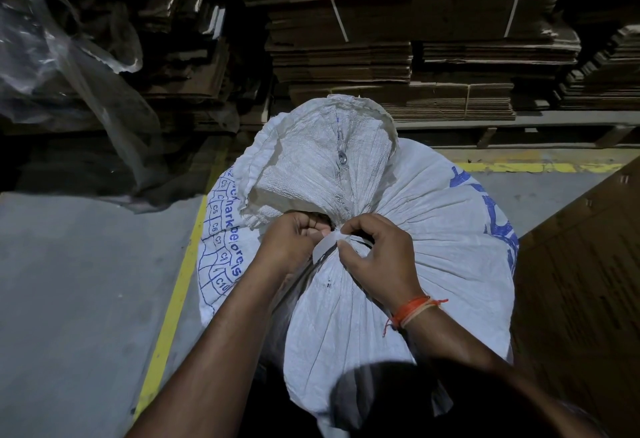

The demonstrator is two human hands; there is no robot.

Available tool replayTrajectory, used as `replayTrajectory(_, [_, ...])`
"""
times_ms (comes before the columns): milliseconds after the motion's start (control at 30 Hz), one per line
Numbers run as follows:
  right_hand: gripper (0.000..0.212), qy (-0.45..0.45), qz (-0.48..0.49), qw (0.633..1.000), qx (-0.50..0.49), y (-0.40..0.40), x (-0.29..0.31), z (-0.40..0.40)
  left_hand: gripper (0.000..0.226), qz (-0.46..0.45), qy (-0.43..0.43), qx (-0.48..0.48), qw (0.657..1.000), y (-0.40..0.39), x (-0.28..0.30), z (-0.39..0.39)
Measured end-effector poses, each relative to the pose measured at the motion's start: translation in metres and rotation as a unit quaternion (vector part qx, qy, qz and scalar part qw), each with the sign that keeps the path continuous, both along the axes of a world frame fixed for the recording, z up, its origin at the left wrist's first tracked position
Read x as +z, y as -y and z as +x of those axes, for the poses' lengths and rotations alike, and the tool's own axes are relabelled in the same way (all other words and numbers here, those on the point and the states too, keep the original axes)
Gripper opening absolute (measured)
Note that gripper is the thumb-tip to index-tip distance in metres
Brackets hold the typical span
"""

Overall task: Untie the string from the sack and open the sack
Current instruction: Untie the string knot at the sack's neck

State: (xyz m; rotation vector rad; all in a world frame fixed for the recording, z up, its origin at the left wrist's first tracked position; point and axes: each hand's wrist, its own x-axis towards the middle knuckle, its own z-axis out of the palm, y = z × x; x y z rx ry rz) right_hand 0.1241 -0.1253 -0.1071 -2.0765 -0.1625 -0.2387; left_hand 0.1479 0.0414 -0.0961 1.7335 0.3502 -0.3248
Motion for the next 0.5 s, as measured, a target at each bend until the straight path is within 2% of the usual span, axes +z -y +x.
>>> replayTrajectory(133, [0.012,0.000,-0.003,1.000,-0.001,-0.0001,0.0006,-0.0001,0.011,-0.001,0.002,-0.002,1.000,0.0002,0.0000,0.0000])
replayTrajectory(300, [0.011,-0.004,0.000,1.000,-0.001,-0.0001,0.0009,-0.0015,0.005,-0.018,0.004,-0.003,1.000,-0.0011,0.0001,-0.0038])
replayTrajectory(500, [0.012,-0.004,-0.007,1.000,-0.003,-0.0008,0.0001,-0.0002,0.027,-0.012,0.010,-0.006,1.000,0.0005,0.0085,-0.0091])
